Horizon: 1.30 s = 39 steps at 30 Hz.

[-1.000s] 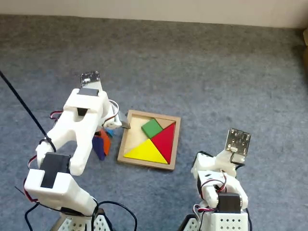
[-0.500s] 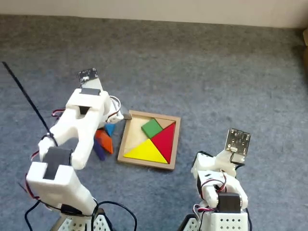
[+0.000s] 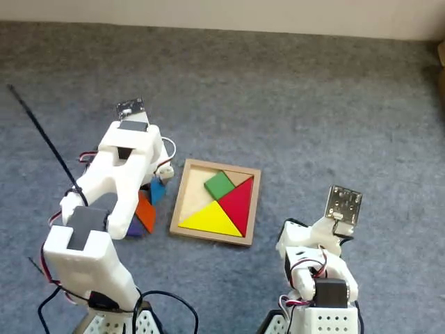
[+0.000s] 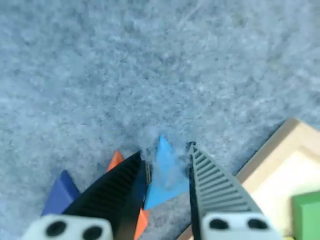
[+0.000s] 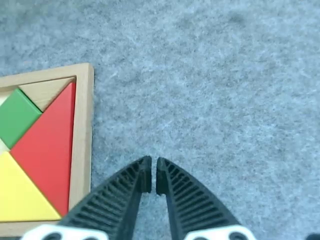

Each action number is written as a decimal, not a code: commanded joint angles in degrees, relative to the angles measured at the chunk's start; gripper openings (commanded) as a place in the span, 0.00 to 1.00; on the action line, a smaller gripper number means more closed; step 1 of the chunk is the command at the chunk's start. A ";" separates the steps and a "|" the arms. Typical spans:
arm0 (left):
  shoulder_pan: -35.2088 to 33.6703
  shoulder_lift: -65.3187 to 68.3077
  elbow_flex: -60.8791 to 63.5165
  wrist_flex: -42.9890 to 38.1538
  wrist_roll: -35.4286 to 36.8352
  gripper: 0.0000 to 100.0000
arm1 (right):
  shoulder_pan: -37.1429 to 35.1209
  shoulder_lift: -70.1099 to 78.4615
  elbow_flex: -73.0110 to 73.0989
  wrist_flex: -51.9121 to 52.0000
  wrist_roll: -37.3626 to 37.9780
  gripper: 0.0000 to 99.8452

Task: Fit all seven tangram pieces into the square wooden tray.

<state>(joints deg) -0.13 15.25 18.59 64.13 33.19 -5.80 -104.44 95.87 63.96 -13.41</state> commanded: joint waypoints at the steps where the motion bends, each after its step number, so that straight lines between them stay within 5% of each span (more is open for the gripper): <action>1: 0.04 -0.22 -1.27 1.23 0.09 0.12 | 0.75 -0.75 8.04 -0.04 -0.35 0.03; 11: -0.84 -0.22 -4.70 8.18 0.09 0.12 | 0.75 -0.75 8.04 -0.04 -0.35 0.03; 20: -1.01 2.59 -5.49 11.43 0.53 0.46 | 0.75 -0.75 8.04 -0.04 -0.35 0.03; 39: 0.66 3.47 -3.82 13.45 0.00 0.16 | 2.33 -0.75 8.04 -0.04 -0.44 0.03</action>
<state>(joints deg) 0.04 19.03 14.46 77.05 33.01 -4.22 -104.44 95.87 63.96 -13.41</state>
